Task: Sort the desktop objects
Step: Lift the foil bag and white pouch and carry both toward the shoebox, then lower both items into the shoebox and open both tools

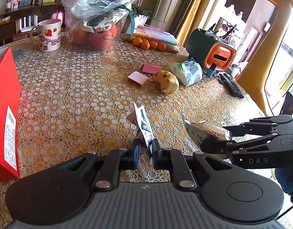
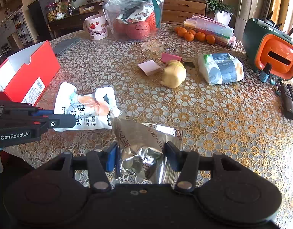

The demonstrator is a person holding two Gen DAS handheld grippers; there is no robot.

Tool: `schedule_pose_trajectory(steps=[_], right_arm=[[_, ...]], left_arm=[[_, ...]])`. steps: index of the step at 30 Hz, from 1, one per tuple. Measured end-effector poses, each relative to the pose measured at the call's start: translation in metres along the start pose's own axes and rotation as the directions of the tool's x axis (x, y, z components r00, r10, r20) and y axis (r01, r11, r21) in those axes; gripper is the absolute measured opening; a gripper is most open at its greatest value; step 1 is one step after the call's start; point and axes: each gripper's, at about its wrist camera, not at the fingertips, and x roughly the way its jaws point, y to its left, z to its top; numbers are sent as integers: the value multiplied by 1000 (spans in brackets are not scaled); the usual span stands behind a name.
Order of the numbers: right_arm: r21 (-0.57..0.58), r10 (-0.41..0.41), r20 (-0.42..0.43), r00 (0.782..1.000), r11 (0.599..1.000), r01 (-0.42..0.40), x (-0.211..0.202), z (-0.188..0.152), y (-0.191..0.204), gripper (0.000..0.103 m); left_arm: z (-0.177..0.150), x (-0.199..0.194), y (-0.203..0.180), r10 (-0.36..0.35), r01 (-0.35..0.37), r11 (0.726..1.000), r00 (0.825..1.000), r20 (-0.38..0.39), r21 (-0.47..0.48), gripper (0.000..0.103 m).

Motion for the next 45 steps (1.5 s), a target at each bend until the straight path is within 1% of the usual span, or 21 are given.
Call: schedule_pose_trajectory(steps=[6,12,20,26,30,37,45], right_arm=[[-26,18,14,1000,1000,-18,-10,5,17,52],[-56,45,21,999,997,-44,-22,16,36,52],[-142,92,44,995,986,-85,-35,37,79,52],[-215,136,74,988,970,-117,-40,58,118,52],[-256,164,97,982,957,-134,-40,76,145,52],[-353,198,110,974,924,-148,-34,100,196,52],[-419,242,106,964,891,-178,-11,124,259,52]], left_arm=[[3,-23,15,-5,5,1000,1000,28,-25,12],[7,-58,27,-14,16,999,998,64,-29,12],[14,-111,53,16,-10,999,989,145,-40,12],[20,-148,80,74,-63,996,975,210,-60,12],[23,-164,104,123,-106,991,964,234,-86,12],[23,-184,153,218,-188,972,945,244,-140,12],[23,-188,212,325,-289,940,920,221,-182,12]])
